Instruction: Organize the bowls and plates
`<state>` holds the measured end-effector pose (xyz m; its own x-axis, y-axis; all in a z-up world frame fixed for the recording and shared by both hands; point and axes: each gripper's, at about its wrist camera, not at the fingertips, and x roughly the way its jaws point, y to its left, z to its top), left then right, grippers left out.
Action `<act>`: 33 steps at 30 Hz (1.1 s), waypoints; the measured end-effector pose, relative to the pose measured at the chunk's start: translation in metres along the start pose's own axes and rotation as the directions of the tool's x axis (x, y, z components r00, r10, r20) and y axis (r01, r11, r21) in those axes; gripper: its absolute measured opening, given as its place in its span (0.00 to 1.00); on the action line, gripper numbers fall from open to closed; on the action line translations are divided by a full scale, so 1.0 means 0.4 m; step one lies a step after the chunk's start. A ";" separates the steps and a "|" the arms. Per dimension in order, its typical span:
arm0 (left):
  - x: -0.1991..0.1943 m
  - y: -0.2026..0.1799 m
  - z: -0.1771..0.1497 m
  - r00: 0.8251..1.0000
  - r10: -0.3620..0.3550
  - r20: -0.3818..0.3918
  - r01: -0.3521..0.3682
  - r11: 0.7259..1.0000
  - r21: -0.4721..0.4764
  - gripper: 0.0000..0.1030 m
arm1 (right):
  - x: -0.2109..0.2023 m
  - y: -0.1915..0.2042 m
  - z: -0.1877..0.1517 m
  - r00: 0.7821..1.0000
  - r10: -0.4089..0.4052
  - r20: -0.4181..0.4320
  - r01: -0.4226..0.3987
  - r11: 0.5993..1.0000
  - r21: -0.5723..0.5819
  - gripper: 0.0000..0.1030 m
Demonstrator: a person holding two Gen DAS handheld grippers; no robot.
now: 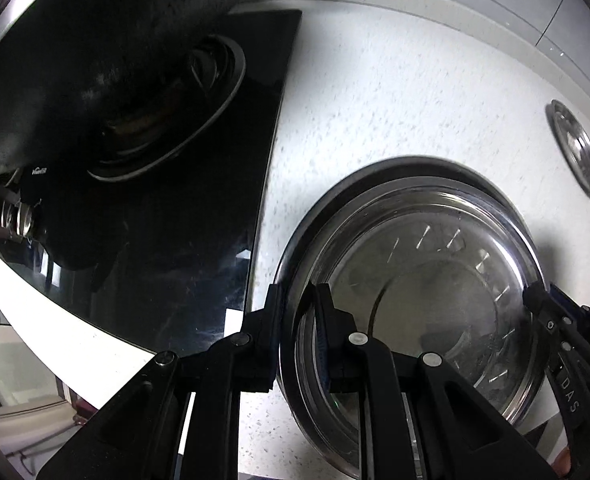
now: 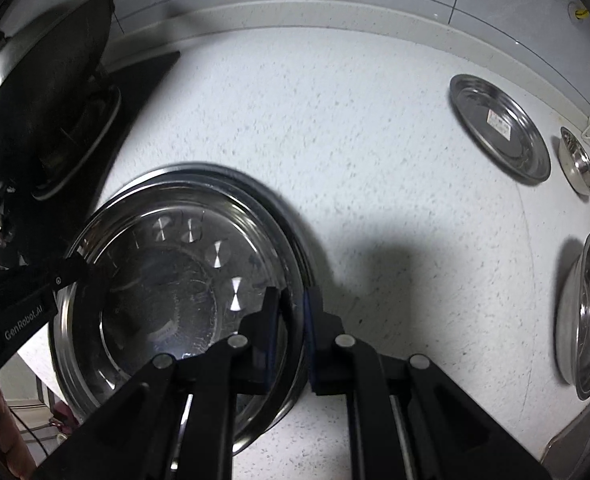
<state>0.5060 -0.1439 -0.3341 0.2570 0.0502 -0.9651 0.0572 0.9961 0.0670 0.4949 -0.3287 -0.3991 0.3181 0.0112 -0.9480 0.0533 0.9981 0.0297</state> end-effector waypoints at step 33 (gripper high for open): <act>-0.083 -0.629 0.416 0.977 -0.192 0.094 0.160 0.949 0.273 0.82 | -0.103 -0.776 0.284 0.988 -0.044 0.151 -0.035 0.877 0.480 0.59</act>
<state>0.6436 -0.4081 -0.2770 0.3309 -0.1489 -0.9318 0.3591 0.9331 -0.0216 0.5729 -0.6458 -0.3332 0.4544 -0.0414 -0.8898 0.4900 0.8458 0.2109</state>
